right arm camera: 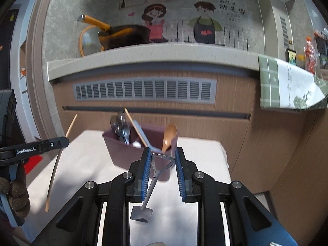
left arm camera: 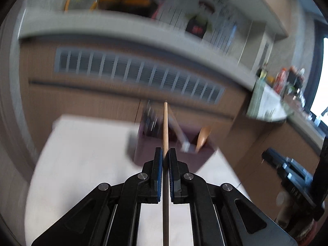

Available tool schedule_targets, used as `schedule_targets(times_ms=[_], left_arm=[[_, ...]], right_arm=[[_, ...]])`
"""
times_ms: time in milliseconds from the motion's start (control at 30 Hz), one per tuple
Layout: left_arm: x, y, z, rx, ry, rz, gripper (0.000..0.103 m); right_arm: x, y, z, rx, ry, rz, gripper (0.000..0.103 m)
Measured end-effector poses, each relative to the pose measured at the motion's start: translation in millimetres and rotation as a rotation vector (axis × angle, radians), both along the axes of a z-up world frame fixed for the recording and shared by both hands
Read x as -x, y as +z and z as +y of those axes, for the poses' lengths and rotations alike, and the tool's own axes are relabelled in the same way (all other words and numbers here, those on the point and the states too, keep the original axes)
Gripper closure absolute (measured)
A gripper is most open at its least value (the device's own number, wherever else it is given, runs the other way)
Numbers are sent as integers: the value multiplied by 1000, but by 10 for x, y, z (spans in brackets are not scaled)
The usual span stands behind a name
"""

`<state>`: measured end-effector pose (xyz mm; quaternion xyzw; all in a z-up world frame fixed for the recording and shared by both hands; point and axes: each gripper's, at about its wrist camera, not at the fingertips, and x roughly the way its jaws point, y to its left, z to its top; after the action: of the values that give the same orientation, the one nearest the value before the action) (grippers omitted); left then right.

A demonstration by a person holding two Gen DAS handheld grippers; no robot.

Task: Organize utensils
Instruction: 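Lower the shovel and chopstick into the maroon holder with both tools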

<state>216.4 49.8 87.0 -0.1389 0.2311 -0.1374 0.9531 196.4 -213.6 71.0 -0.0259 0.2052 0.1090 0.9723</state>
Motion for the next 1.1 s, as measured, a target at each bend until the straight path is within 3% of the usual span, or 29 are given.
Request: schedule_targets(times_ms=[167,300,467,667,1100], left_arm=[[-199,659,-104,49,16,-340,97],[-588,750,-177,84,70,-446,97],[-1119,547,-195,102,119,-444,98],[-1508,184,-276,82,127,-416,98],[-1645,-462,-355,68,116,-293,97]], right_arm=[[-116,533,76,-5,4,-129,82],[-348,914,97,3,-18,-215,82],[-783,1008,114,25,-44,-219,82],[-1213,713,190,36,-28,-134,82],[-1543,106,424,120,-30,15,82]])
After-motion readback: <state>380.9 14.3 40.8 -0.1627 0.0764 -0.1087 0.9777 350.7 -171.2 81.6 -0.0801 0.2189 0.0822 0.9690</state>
